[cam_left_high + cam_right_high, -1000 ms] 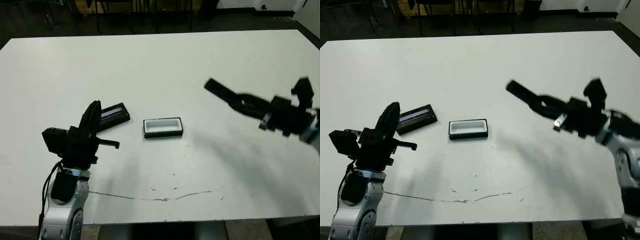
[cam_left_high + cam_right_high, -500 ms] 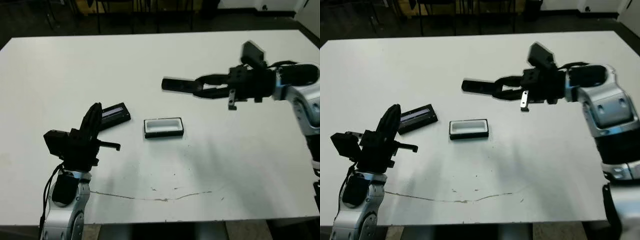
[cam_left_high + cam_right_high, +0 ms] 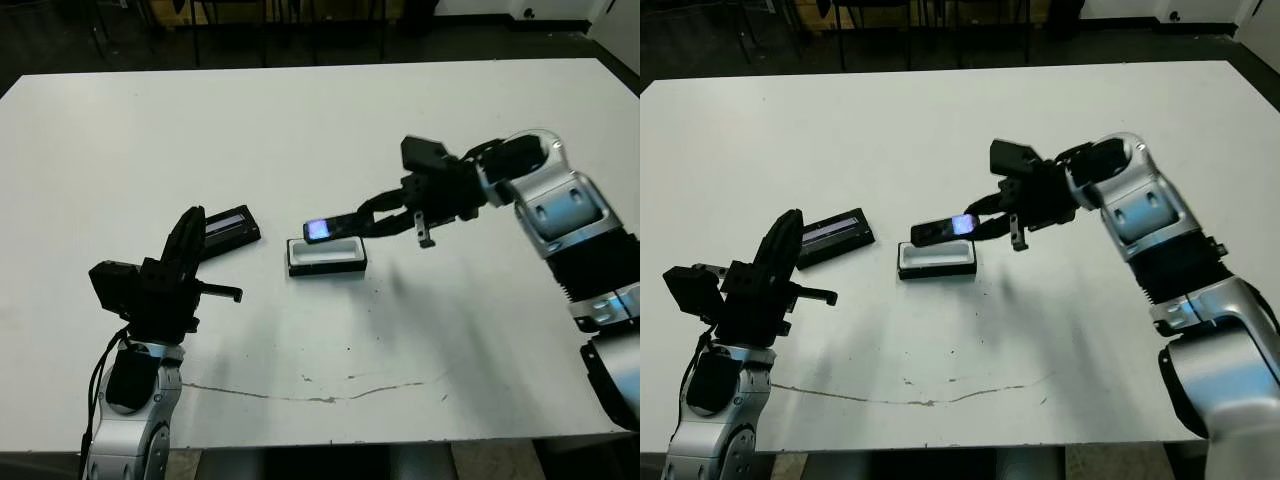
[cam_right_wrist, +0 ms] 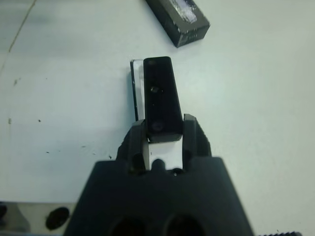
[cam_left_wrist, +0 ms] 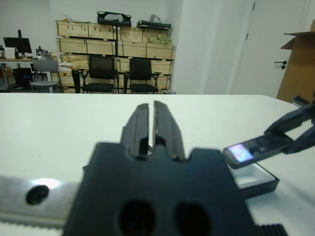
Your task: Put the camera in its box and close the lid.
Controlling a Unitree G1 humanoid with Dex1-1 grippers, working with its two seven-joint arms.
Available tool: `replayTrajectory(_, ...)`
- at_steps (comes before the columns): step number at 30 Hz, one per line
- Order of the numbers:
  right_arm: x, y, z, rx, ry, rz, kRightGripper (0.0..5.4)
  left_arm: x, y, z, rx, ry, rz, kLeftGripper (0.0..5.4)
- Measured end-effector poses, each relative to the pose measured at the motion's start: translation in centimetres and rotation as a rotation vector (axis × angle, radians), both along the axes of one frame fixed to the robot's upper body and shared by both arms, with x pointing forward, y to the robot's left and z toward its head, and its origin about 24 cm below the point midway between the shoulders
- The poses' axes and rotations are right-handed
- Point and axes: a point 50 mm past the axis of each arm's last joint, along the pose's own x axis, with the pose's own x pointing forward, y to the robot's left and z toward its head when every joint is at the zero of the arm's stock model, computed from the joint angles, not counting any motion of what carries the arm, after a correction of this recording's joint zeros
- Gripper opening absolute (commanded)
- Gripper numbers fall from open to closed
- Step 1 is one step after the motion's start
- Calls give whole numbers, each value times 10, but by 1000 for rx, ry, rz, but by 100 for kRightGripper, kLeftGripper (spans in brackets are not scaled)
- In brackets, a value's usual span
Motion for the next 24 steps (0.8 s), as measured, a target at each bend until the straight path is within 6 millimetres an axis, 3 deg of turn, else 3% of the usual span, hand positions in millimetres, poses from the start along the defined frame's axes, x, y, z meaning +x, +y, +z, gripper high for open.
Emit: replayTrajectory(24, 3, 4, -13, -66, 2, 1, 37, 0, -2, -2, -1, 10, -4, 0)
